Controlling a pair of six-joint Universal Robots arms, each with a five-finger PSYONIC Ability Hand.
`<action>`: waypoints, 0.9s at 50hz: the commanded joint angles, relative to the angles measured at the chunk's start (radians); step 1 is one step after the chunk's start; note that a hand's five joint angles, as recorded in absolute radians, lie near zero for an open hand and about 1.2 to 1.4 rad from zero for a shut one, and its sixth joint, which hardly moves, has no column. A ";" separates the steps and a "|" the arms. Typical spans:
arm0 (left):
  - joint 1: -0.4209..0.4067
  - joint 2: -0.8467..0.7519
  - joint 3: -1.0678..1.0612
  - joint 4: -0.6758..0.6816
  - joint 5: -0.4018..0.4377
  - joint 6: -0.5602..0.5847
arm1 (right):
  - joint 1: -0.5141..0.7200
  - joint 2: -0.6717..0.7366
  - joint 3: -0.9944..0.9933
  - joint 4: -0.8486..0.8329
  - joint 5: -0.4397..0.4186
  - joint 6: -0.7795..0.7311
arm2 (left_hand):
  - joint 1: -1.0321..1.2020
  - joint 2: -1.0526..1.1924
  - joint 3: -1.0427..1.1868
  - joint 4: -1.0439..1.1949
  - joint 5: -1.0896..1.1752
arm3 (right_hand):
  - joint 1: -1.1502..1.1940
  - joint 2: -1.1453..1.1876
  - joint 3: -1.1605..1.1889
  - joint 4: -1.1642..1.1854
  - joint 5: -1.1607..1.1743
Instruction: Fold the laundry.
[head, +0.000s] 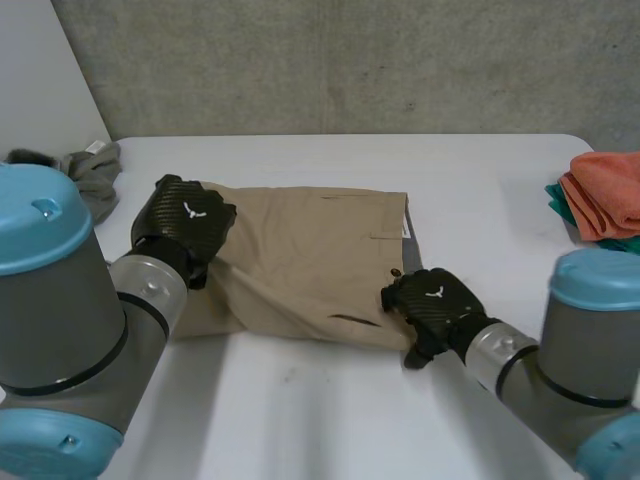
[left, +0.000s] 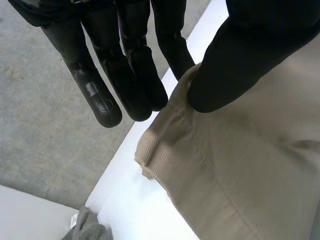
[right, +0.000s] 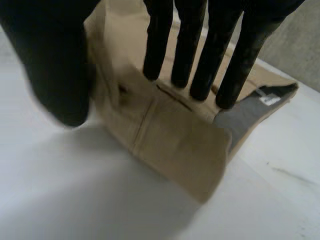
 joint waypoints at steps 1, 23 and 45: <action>0.011 0.002 -0.024 -0.007 0.005 -0.040 | -0.009 0.041 -0.042 0.005 0.070 -0.042 | 0.259 0.198 0.203 0.195 0.214 | 0.826 0.727 0.734 0.751 0.767; -0.141 -0.020 -0.144 -0.203 0.088 -0.023 | -0.178 -0.228 0.003 0.539 0.105 -0.637 | 0.259 0.198 0.203 0.195 0.214 | 0.826 0.727 0.734 0.751 0.767; -0.018 -0.743 0.558 0.608 0.010 0.369 | -0.072 0.380 -0.658 -0.007 0.227 -0.589 | 0.259 0.198 0.203 0.195 0.214 | 0.826 0.727 0.734 0.751 0.767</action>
